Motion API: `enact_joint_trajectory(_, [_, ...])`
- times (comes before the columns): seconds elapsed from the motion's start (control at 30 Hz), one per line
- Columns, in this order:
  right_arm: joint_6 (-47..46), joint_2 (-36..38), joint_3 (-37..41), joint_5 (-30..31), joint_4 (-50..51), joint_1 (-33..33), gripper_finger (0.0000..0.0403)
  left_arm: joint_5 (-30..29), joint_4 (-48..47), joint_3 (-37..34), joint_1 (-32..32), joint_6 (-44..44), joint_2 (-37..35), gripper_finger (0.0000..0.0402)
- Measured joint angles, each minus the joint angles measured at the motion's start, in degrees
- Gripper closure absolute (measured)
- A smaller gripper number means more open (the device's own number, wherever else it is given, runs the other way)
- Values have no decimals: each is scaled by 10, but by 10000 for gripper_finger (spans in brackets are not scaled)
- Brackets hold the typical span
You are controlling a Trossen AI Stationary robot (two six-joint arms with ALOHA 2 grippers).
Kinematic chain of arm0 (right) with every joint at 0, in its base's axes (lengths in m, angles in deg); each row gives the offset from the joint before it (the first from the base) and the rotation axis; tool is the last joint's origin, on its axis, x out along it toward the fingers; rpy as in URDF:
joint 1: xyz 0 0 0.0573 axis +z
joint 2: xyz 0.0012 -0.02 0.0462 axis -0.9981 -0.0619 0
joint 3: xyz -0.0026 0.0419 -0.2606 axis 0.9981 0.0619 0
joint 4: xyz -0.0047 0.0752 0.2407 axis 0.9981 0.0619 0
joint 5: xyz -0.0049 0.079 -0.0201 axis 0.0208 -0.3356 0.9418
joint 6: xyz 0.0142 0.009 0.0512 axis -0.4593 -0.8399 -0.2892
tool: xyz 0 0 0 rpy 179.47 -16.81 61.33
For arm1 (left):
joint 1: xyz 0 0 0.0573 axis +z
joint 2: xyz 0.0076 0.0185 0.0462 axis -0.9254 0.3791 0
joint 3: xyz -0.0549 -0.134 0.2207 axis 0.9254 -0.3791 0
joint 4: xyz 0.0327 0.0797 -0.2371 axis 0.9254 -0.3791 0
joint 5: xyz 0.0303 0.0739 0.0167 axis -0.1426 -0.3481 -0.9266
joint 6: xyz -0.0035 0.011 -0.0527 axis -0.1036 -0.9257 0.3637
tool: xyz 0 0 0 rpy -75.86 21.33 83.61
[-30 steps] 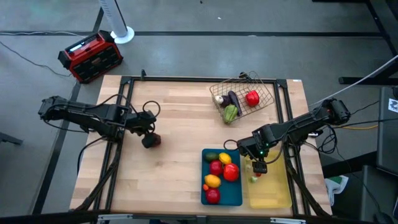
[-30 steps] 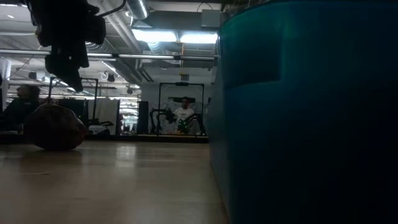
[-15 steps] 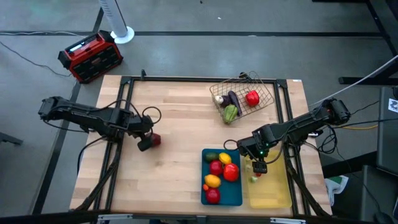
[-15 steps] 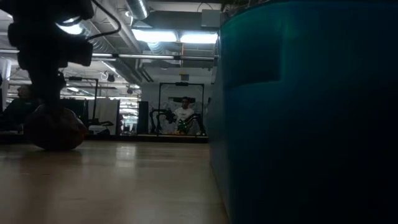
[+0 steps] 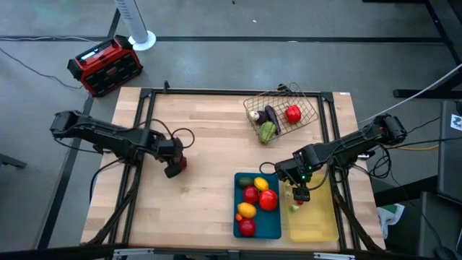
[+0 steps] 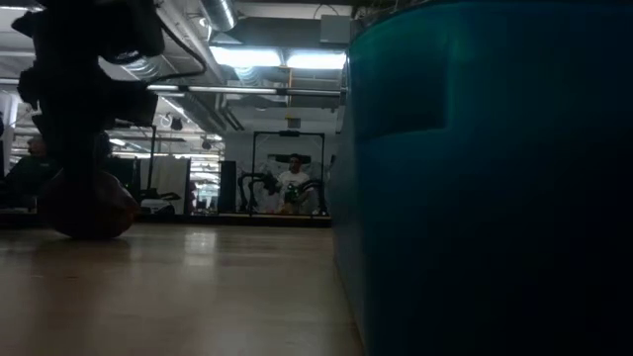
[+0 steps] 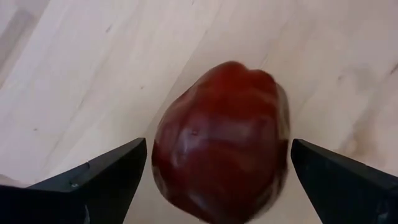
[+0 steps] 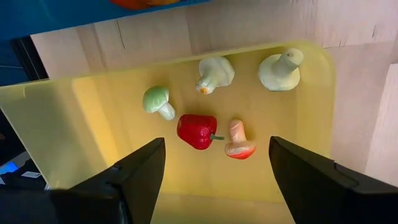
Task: Sort produce into baskets
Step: Put the red apple into the blue bin
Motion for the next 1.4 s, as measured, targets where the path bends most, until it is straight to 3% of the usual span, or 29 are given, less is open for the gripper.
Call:
enact_joint_trajectory(0.17, [0,0,0,0,-3,0,118,8,1,0,0,0,43,14])
enact_joint_trajectory(0.43, [0,0,0,0,-6,0,118,47,4,3,0,12,55,62])
enact_joint_trajectory(0.67, [0,0,0,0,-6,0,118,78,53,42,0,49,55,59])
enact_joint_trajectory(0.77, [0,0,0,0,-6,0,118,98,134,60,0,88,55,58])
enact_joint_trajectory(0.9, [0,0,0,0,-6,0,118,97,312,64,-8,146,56,58])
enact_joint_trajectory(1.07, [0,0,0,0,-6,0,118,19,528,65,-41,158,80,57])
enact_joint_trajectory(1.23, [0,0,0,0,-7,0,118,-57,704,65,-88,141,166,57])
enact_joint_trajectory(1.4, [0,0,0,0,-7,0,118,-66,761,109,-120,137,282,57])
